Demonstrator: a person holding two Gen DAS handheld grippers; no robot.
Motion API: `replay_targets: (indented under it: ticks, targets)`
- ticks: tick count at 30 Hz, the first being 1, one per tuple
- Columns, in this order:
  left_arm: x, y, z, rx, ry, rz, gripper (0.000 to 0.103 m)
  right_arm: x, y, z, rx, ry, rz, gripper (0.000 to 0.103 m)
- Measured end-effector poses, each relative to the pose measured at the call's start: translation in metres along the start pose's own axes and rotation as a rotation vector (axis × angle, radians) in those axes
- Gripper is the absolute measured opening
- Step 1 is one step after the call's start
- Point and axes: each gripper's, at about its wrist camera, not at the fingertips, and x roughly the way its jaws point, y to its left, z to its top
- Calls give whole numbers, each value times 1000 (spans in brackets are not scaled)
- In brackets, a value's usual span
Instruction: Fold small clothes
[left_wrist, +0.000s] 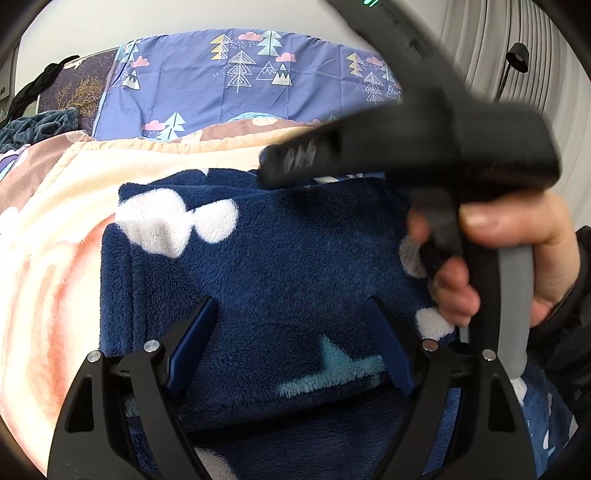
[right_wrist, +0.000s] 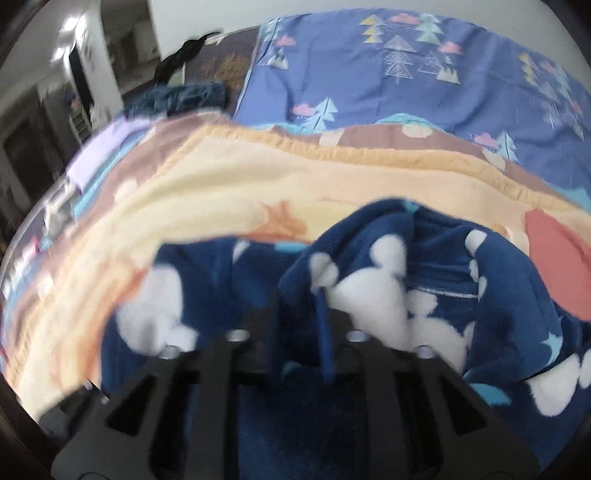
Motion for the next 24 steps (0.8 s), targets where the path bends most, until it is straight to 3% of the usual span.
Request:
replay_targets:
  ticks: [1,2,5,7,10,11,12,14,15,18,20,22,24]
  targets:
    - [0,0,0,1,-2,-2,83,8,-2,-1,-3,52,-13,40]
    - [-1,0,-1,-1,-4,-5,83,6,-8,-2,28,42,2,39]
    - [-2,3,-1,-17,-10,-24,83,-23,-31,0,162,-61,82,38]
    - [-5,6,-1,-27,-23,-31,82,-50,-57,-4,234,-119,80,36]
    - [-16,13,1,-77,-44,-27,52,-73,-111,-17,346,-145,-50,25]
    - [-20,18,3,-107,-47,-42,37,-75,-136,-30,430,-139,-108,23]
    - [-27,26,9,-167,-58,-84,31,-72,-157,-44,505,-118,-138,22]
    - [-38,32,21,-250,-98,-160,31,-51,-182,-70,565,-59,-100,17]
    - [-43,29,34,-257,-122,-192,31,-47,-185,-80,557,-90,-72,17]
    - [-34,0,74,-138,-140,-139,31,-51,-176,-84,521,-155,-95,19]
    - [-10,-16,99,-94,-109,-140,31,-51,-172,-83,504,-158,-108,19]
    - [35,-28,115,-62,-29,-108,31,-51,-175,-84,512,-173,-88,19]
    - [94,-30,108,-26,112,2,33,-54,-180,-91,531,-194,-52,19]
